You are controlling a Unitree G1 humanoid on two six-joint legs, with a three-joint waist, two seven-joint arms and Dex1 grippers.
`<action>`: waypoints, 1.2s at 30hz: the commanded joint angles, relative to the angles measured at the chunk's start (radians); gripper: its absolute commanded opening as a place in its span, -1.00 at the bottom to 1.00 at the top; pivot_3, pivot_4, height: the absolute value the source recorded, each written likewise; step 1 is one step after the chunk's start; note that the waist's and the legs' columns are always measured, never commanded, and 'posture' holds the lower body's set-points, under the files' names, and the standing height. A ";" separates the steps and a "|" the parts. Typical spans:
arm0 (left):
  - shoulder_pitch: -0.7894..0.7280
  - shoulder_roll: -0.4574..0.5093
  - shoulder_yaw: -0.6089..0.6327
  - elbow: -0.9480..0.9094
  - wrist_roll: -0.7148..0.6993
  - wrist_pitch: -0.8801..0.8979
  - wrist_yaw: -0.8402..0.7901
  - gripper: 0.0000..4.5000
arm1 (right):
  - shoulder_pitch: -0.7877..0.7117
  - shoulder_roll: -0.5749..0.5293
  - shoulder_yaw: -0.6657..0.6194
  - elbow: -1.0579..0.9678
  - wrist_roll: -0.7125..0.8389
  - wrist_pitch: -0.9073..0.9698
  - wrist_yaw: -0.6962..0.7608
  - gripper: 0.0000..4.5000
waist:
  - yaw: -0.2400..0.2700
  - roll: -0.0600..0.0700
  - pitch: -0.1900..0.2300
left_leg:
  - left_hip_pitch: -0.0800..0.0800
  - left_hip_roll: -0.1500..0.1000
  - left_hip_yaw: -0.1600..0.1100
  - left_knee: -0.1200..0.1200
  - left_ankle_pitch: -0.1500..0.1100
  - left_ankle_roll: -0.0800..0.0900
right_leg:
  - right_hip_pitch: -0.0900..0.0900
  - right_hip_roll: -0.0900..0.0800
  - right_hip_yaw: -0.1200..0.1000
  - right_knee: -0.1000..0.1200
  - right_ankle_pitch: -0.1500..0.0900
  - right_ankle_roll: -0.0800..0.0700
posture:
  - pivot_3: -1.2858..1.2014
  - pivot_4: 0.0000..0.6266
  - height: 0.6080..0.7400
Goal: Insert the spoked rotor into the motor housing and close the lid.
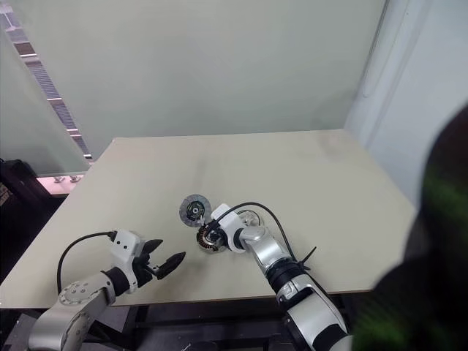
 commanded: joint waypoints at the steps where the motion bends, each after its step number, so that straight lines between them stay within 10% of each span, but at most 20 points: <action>1: -0.019 0.010 0.009 -0.041 -0.006 -0.009 -0.004 1.00 | -0.027 0.003 -0.008 -0.017 -0.007 0.007 0.007 -0.64 | 0.000 0.000 0.000 | 0.000 0.000 0.000 0.000 0.000 0.000 | 0.000 0.000 0.000 0.000 0.000 0.000 | 0.03 -1.00 1.00; 8: -0.024 0.010 0.007 -0.032 -0.004 -0.014 -0.006 1.00 | -0.020 0.014 -0.045 -0.113 0.040 0.049 0.029 0.38 | 0.000 0.000 0.000 | 0.000 0.000 0.000 0.000 0.000 0.000 | 0.000 0.000 0.000 0.000 0.000 0.000 | 0.03 -1.00 1.00; 12: -0.030 0.010 0.005 -0.025 -0.002 -0.017 -0.009 1.00 | -0.005 0.012 -0.057 -0.209 0.062 0.095 0.039 0.30 | 0.000 0.000 0.000 | 0.000 0.000 0.000 0.000 0.000 0.000 | 0.000 0.000 0.000 0.000 0.000 0.000 | 0.03 -1.00 1.00; 21: -0.049 0.010 0.002 -0.013 0.003 -0.019 -0.017 1.00 | 0.000 0.021 -0.013 -0.133 -0.002 0.037 -0.022 -0.98 | 0.000 0.000 0.000 | 0.000 0.000 0.000 -0.001 0.000 0.000 | 0.000 0.000 0.000 0.000 0.000 0.000 | 0.03 -1.00 1.00; 32: -0.037 0.009 0.012 -0.020 0.003 -0.026 -0.017 1.00 | -0.017 0.044 -0.054 -0.029 0.017 -0.022 -0.022 -0.98 | -0.001 0.000 0.000 | 0.002 0.000 0.000 -0.002 0.000 0.000 | 0.001 0.000 0.000 0.000 0.000 0.000 | 0.03 -1.00 1.00; 36: -0.037 0.005 0.009 -0.009 0.005 -0.034 -0.016 1.00 | -0.023 0.030 -0.113 -0.196 0.084 0.083 0.010 -0.57 | 0.000 0.000 0.000 | 0.001 0.000 0.000 -0.002 0.000 0.000 | 0.000 0.000 0.000 0.000 0.000 0.000 | 0.03 -1.00 1.00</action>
